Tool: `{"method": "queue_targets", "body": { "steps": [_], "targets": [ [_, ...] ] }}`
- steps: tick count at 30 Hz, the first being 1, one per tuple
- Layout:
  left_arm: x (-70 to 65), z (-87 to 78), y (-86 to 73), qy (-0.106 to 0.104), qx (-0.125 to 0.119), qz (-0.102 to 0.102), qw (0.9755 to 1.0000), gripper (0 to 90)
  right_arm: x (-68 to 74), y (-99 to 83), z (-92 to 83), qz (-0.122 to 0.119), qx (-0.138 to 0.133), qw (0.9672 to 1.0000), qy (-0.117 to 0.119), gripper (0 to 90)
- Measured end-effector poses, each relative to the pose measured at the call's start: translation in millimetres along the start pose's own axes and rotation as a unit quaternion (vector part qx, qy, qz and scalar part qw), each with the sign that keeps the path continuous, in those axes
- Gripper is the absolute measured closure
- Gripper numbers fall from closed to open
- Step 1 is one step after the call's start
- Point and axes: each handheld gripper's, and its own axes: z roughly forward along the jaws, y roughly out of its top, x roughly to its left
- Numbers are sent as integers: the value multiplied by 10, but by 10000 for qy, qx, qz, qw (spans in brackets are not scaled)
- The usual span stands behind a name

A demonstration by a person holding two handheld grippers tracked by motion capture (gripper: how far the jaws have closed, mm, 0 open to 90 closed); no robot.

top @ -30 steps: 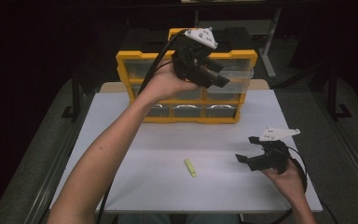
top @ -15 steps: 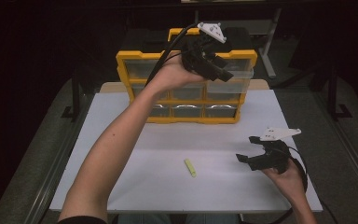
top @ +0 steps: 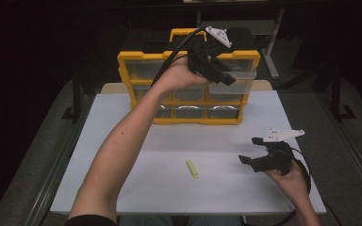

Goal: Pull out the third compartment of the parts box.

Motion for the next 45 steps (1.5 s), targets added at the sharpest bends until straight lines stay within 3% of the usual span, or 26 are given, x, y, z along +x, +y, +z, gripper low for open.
{"method": "queue_targets", "body": {
  "steps": [15, 26, 36, 45],
  "targets": [
    [60, 79, -37, 2, 142, -4, 9999, 671, 9, 6, 11, -55, 28, 10000, 26, 138],
    [67, 43, -54, -72, 102, -23, 9999, 694, 4, 0, 6, -54, 19, 10000, 20, 138],
    [11, 26, -60, -353, 34, 91, 9993, 736, 10, -1, 5, -58, 18, 10000, 31, 138],
    [-92, -16, -50, -455, 46, 216, 9987, 749, 25, 2, 16, -88, 55, 9999, 38, 138]
  ]
}}
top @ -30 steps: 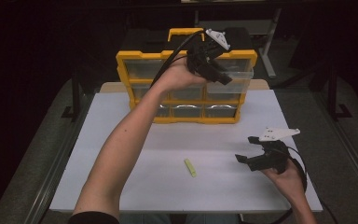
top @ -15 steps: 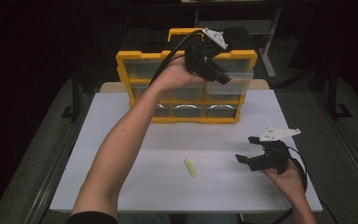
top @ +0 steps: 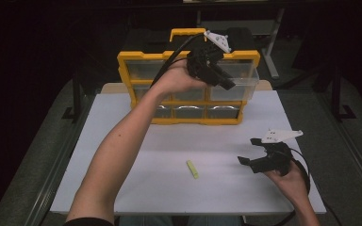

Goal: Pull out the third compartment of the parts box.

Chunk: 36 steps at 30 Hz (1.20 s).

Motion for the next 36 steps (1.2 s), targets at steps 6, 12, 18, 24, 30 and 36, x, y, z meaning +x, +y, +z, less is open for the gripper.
{"method": "queue_targets", "body": {
  "steps": [6, 12, 18, 24, 30, 36],
  "targets": [
    [-31, -3, -10, -32, -48, -5, 10000, 751, 2, 1, 5, -34, -2, 10000, -11, 138],
    [-48, 7, -33, -77, -66, -2, 9999, 755, 3, 0, 5, -46, -8, 10000, -18, 138],
    [-57, 2, -48, -83, -51, 12, 10000, 752, 4, -1, 8, -53, -4, 10000, -16, 138],
    [-63, 7, -58, -72, -81, -11, 9999, 745, 8, 0, 12, -37, 8, 10000, -14, 138],
    [-74, -22, -57, -23, -98, -80, 9999, 665, 10, 0, 17, -17, 32, 10000, 5, 138],
    [-135, -105, -36, 3, -241, -68, 9997, 622, 9, -8, 34, -40, 46, 10000, -5, 138]
  ]
}}
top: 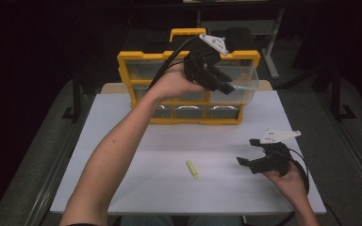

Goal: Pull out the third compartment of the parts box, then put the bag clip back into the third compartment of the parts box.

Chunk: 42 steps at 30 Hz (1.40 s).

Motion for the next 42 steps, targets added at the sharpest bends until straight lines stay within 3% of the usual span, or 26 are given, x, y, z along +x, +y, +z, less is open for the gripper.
{"method": "queue_targets", "body": {
  "steps": [6, 13, 18, 42],
  "targets": [
    [-67, -175, 21, 32, -209, -9, 9998, 534, 5, -2, 20, 15, 31, 10000, 11, 138],
    [-85, -293, -21, 53, -299, -38, 9995, 493, -6, -6, 32, 63, 31, 10000, 5, 138],
    [-127, -403, -97, 125, -460, -115, 9988, 458, 0, -11, 43, 88, 55, 9999, 12, 138],
    [-276, -778, -493, 327, -613, -303, 9971, 404, 25, -29, 76, 124, 138, 9998, 1, 138]
  ]
}}
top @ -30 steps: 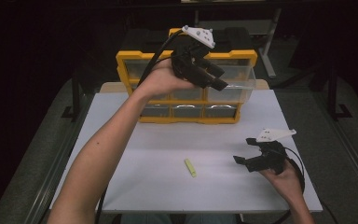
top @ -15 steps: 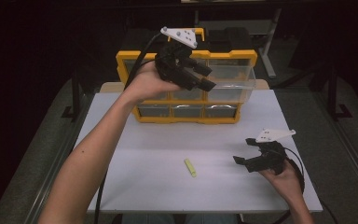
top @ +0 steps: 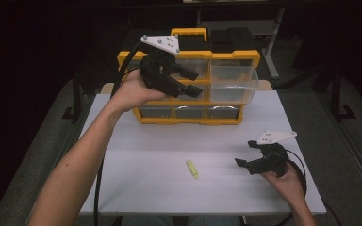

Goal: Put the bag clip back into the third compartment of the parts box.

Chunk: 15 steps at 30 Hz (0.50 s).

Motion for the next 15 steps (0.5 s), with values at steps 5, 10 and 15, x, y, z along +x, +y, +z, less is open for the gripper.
{"method": "queue_targets", "body": {
  "steps": [5, 10, 15],
  "targets": [
    [-31, -88, -153, 119, -65, -73, 9999, 388, 12, 2, 25, -57, 3, 10000, 20, 139],
    [-60, -148, -258, 205, -84, -127, 9997, 374, 19, 6, 36, -65, 16, 10000, 24, 139],
    [-94, -209, -370, 290, -103, -192, 9993, 360, 23, 11, 43, -54, -9, 10000, 42, 139]
  ]
}}
